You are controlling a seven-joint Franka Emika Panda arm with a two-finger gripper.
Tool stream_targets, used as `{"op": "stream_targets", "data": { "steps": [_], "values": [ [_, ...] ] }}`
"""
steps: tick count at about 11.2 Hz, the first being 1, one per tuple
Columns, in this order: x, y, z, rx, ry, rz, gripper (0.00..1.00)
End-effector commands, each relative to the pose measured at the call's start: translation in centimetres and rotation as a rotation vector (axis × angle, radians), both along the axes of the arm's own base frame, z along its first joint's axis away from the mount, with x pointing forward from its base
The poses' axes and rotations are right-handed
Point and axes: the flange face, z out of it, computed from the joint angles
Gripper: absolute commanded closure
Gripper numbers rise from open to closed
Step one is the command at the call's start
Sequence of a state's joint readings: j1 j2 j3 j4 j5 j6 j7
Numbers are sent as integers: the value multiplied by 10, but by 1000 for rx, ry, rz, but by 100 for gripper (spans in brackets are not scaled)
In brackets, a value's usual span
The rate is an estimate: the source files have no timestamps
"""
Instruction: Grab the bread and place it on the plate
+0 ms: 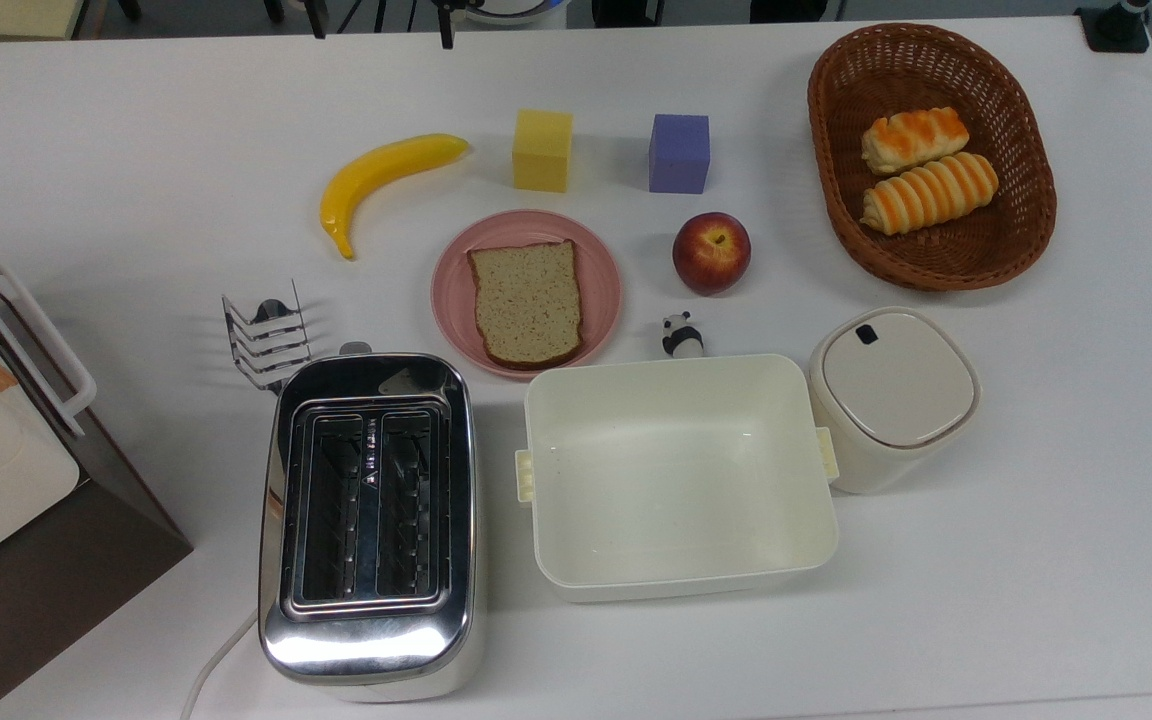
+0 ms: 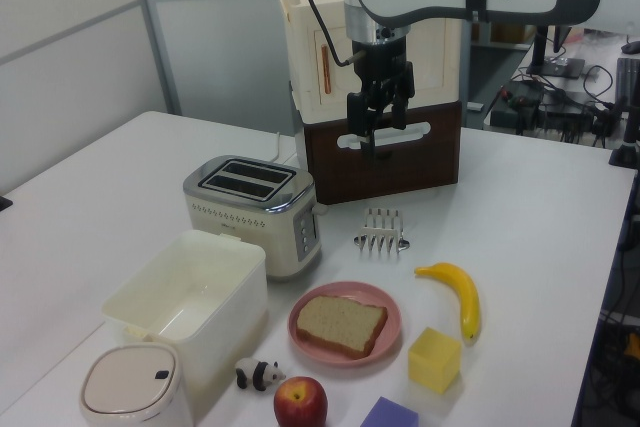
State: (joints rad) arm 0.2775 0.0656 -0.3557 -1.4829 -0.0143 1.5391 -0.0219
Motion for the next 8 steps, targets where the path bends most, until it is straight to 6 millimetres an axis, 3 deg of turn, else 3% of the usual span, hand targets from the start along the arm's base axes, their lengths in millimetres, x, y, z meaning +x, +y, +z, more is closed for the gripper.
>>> {"op": "stream_targets", "data": {
  "steps": [1,8],
  "values": [
    [-6,5,1,18,5,-12,0],
    [-6,12,1,21,5,8,0]
  ]
}}
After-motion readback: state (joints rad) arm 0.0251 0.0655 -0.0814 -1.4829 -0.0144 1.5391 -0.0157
